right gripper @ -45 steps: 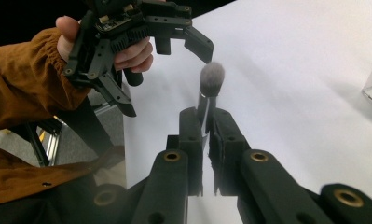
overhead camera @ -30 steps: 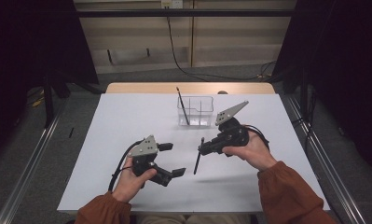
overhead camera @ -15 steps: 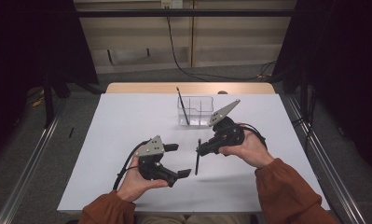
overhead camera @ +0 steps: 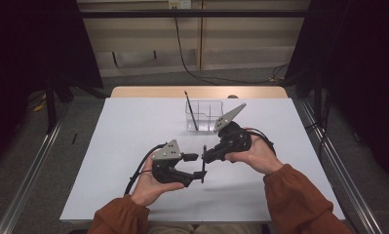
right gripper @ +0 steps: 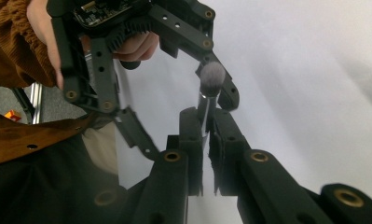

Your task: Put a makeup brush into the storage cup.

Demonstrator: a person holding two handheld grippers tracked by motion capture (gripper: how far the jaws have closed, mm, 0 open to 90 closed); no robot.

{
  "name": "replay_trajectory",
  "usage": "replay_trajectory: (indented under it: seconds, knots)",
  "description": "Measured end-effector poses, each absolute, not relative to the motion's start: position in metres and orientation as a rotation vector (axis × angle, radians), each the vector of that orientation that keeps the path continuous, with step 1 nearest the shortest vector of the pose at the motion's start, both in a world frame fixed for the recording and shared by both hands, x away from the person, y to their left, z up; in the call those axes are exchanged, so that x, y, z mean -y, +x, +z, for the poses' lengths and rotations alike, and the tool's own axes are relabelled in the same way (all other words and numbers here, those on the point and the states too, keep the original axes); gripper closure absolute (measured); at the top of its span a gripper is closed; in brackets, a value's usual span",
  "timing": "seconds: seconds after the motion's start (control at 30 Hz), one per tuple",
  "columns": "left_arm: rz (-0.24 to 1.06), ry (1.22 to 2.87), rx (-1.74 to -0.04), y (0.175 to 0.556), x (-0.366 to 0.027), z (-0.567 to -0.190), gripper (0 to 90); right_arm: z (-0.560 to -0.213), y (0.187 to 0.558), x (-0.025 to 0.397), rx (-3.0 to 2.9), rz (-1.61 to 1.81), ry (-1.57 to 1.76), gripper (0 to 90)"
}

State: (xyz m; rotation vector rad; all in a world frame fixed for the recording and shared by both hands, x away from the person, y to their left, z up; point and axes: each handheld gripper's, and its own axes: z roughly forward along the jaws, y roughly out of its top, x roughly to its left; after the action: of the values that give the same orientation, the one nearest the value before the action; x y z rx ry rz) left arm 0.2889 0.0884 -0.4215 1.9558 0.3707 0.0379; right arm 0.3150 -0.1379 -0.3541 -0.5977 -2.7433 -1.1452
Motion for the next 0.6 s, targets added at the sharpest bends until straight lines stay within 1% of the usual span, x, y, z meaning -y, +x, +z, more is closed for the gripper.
replay_trajectory:
  seconds: [0.07,0.17,0.2,0.3,0.37,0.53,0.6]
  knots:
    - [0.038,1.954,-0.367,0.2896,-0.0876,-0.4218,42.9,-0.3541,0.3147,0.1374,2.743,-1.152,-0.596,83.7]
    - [0.014,1.948,-0.366,0.2903,-0.0868,-0.4227,55.3,-0.354,0.3144,0.1369,2.742,-1.157,-0.597,83.7]
    - [0.017,1.949,-0.367,0.2905,-0.0868,-0.4227,56.1,-0.3541,0.3146,0.1369,2.741,-1.16,-0.597,83.7]
    - [0.027,1.942,-0.363,0.2913,-0.0881,-0.4231,63.8,-0.3544,0.3148,0.136,2.734,-1.172,-0.6,83.7]
    - [0.044,1.936,-0.367,0.2916,-0.0894,-0.4232,64.5,-0.3549,0.315,0.1352,2.733,-1.175,-0.596,83.6]
    - [0.033,1.922,-0.362,0.2901,-0.0892,-0.4236,74.1,-0.356,0.3151,0.1341,2.726,-1.194,-0.599,83.6]
    - [0.026,1.92,-0.36,0.2901,-0.0889,-0.4239,75.5,-0.357,0.3148,0.1341,2.725,-1.193,-0.599,83.6]
